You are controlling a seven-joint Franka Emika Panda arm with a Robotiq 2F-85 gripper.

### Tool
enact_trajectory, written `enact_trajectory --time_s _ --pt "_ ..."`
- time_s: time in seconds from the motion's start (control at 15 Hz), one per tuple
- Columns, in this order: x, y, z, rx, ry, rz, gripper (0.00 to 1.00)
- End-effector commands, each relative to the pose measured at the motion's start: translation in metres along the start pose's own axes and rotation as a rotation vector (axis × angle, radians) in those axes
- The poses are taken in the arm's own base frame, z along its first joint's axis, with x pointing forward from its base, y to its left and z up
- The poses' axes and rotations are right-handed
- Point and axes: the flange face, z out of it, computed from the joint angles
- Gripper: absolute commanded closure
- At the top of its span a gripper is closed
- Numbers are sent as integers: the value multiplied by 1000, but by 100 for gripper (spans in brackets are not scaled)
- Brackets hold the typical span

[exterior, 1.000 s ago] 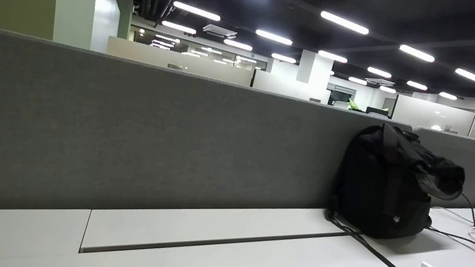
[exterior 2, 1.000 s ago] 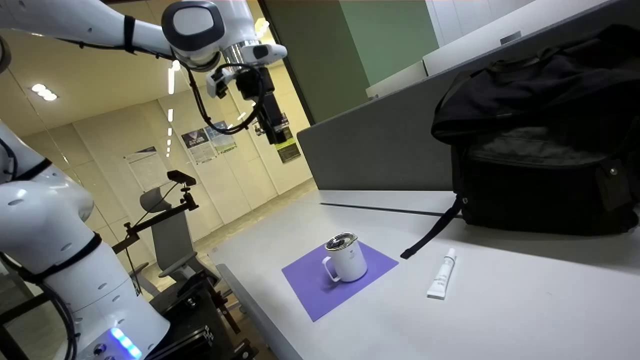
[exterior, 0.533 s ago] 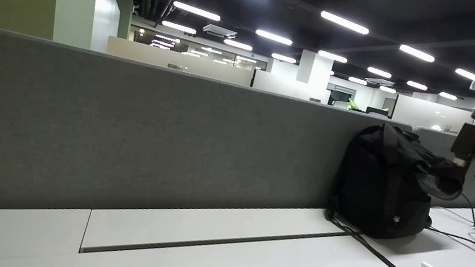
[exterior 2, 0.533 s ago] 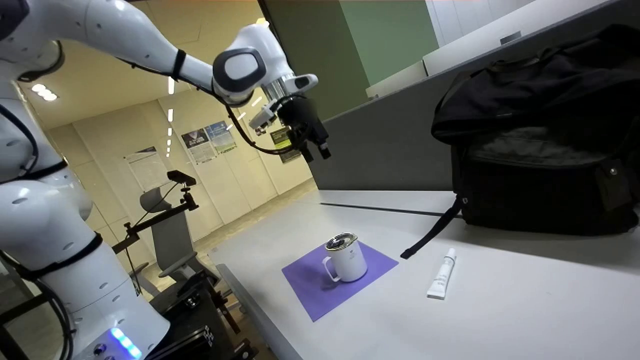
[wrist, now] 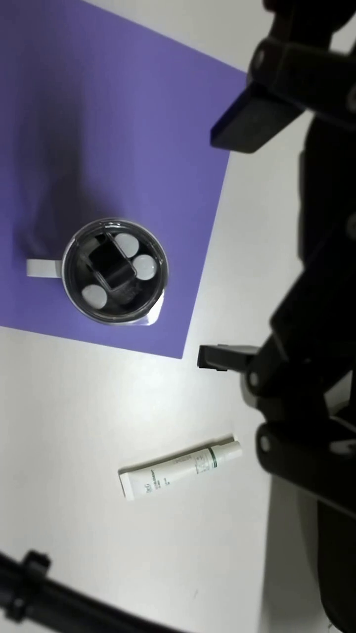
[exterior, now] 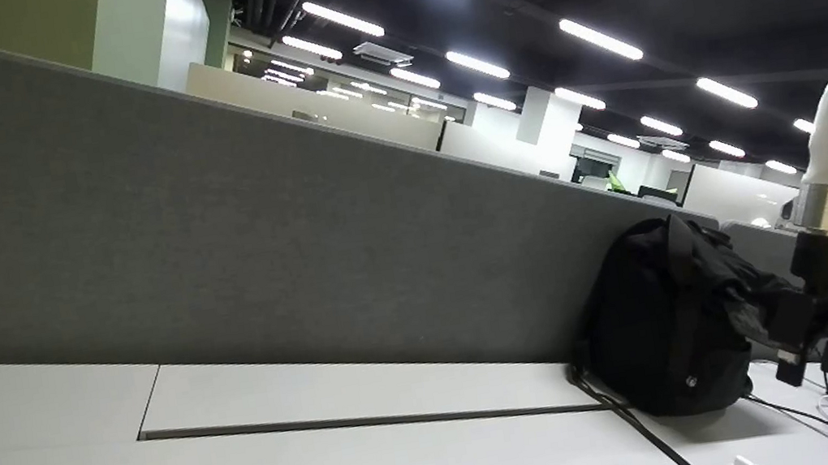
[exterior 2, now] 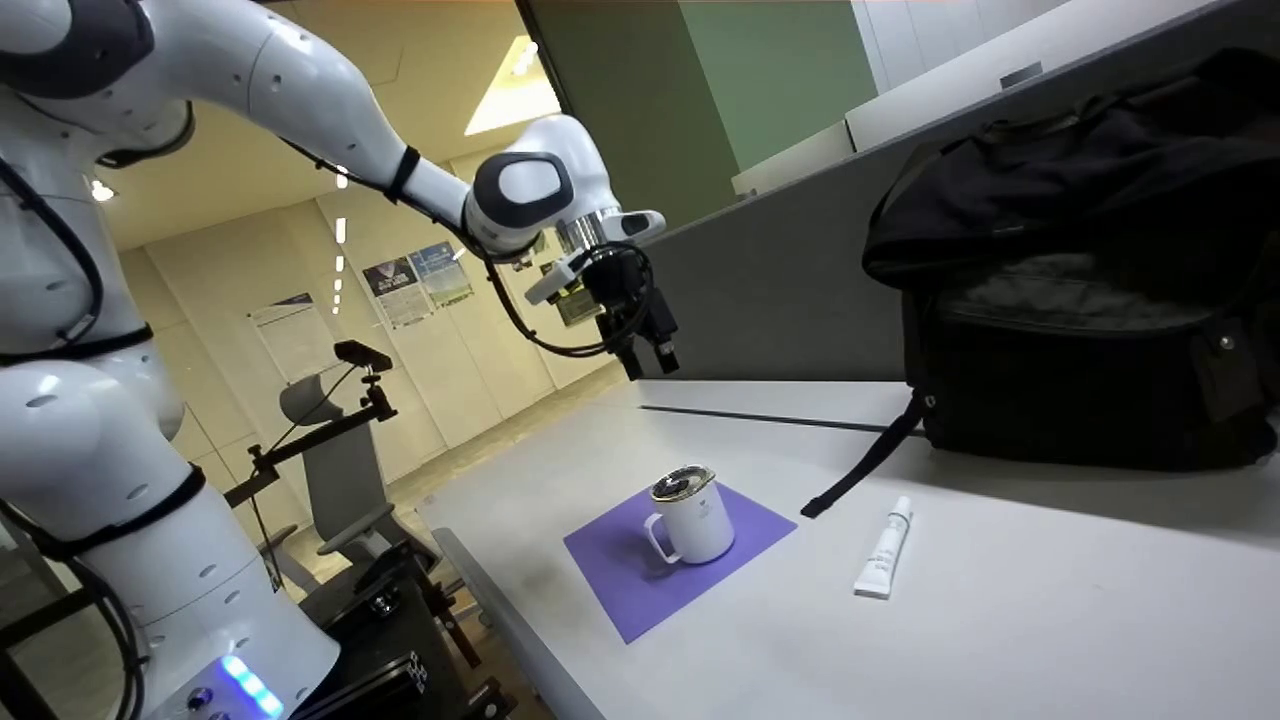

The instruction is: Close the sliding lid on the travel mug

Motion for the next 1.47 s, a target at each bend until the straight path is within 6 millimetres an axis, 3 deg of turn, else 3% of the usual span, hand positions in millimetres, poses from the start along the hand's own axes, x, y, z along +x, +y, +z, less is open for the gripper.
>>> enact_trajectory --time_s 0.0,0.2,0.27,0.4,0.73,1.0,1.2,1.4 --pt "1 1 -2 0 -1 1 0" --pt "-3 -2 0 -7 2 -11 0" --pt "-6 -3 7 -8 -8 -21 25" --pt "-15 -4 23 -26 -30 -32 32" --pt "-28 4 70 -107 -23 -47 68" --pt "-7 23 113 -160 66 -48 95" --pt "-1 26 135 -158 63 -27 100" --pt "4 23 135 -154 47 -4 100"
